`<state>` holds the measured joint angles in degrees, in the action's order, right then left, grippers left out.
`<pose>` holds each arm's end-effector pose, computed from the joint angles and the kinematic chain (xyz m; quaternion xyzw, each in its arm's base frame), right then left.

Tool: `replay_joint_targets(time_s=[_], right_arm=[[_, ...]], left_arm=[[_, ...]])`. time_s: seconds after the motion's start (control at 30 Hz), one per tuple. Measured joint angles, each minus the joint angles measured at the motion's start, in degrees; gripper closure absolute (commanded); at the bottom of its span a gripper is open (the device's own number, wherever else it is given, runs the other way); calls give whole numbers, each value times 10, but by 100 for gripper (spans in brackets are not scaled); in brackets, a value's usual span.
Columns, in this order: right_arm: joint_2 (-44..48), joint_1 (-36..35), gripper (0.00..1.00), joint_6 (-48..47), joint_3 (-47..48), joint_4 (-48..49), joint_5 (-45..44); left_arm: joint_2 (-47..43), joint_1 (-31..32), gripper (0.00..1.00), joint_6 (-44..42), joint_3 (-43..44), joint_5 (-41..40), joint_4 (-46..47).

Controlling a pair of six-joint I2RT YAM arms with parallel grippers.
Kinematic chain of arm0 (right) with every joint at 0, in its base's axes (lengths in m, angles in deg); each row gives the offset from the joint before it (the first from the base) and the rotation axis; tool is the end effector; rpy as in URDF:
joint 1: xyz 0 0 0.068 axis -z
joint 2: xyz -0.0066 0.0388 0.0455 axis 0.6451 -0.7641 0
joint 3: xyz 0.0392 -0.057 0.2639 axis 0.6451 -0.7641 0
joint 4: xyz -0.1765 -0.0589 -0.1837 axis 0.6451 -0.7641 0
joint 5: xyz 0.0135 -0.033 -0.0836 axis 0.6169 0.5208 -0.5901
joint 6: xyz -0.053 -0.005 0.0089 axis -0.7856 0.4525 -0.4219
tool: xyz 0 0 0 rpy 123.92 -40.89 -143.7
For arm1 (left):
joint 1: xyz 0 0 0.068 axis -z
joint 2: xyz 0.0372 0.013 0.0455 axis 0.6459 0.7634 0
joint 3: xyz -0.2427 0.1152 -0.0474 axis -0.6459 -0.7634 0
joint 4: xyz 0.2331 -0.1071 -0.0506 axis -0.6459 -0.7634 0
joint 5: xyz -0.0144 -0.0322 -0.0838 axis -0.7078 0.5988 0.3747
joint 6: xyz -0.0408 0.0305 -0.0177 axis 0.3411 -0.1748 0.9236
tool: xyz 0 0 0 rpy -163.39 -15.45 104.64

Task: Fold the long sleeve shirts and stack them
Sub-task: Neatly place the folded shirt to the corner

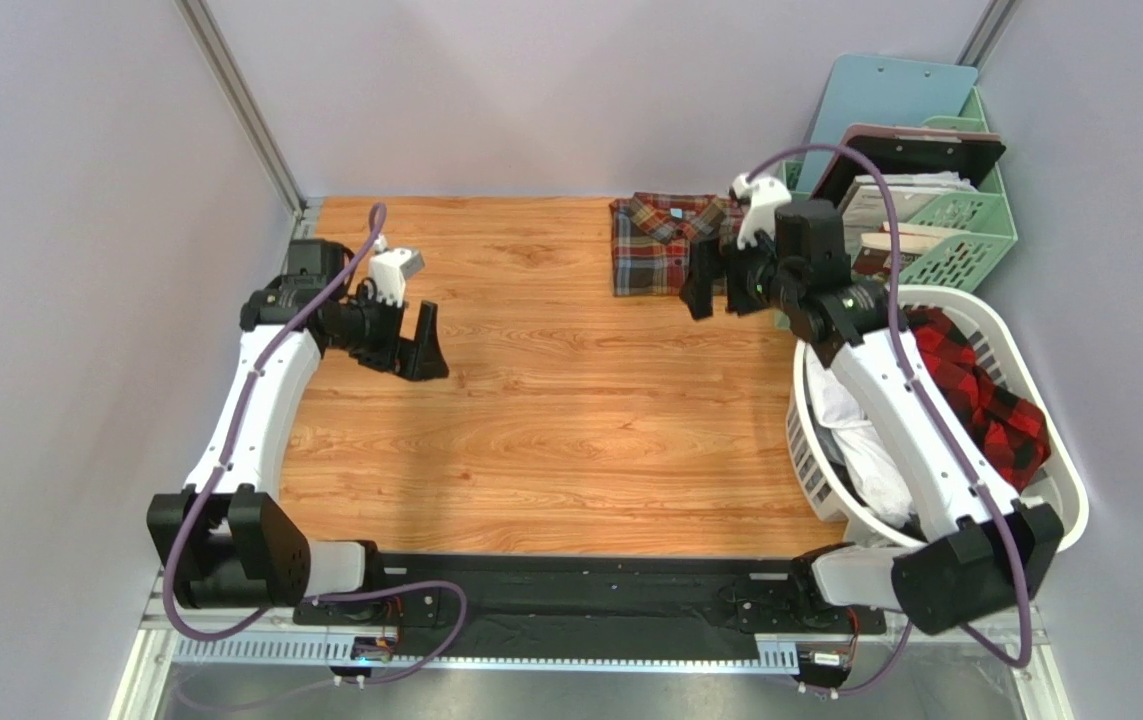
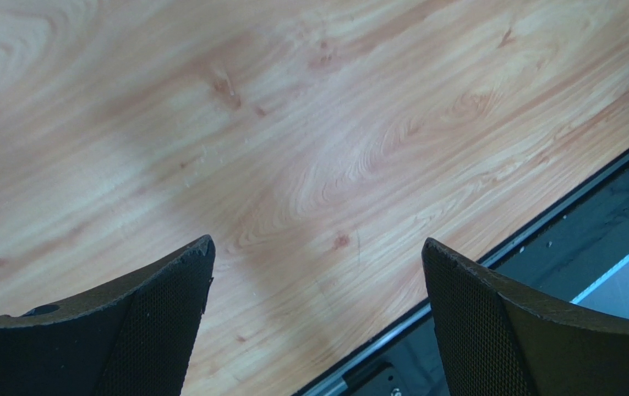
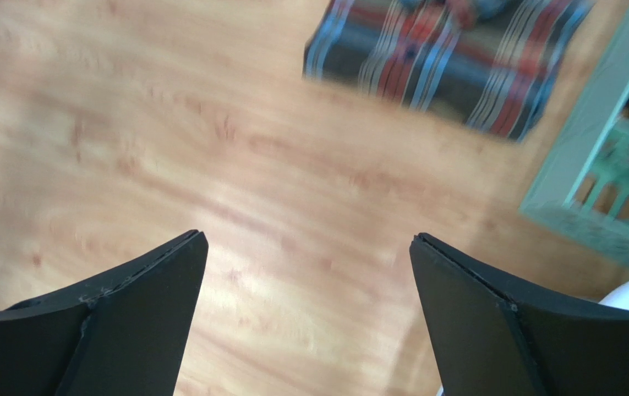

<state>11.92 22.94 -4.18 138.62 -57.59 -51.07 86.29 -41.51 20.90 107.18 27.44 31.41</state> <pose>0.2766 0.0906 0.3853 -0.1512 0.8653 0.1332 0.4590 0.2577 -0.0133 0.3205 0.1667 0.9147 -0.2364 0.2823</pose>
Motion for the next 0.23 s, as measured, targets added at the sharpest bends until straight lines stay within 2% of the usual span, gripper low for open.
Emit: replay_joint_targets(time_s=[0.13, 0.23], right_arm=[[57, 0, 0, -3, -126, -21, 33], [77, 0, 0, -5, -181, -48, 50]], left_arm=[[-45, 0, 1, 0, -75, -9, 2], [-78, 0, 1, 2, -101, -10, 3]])
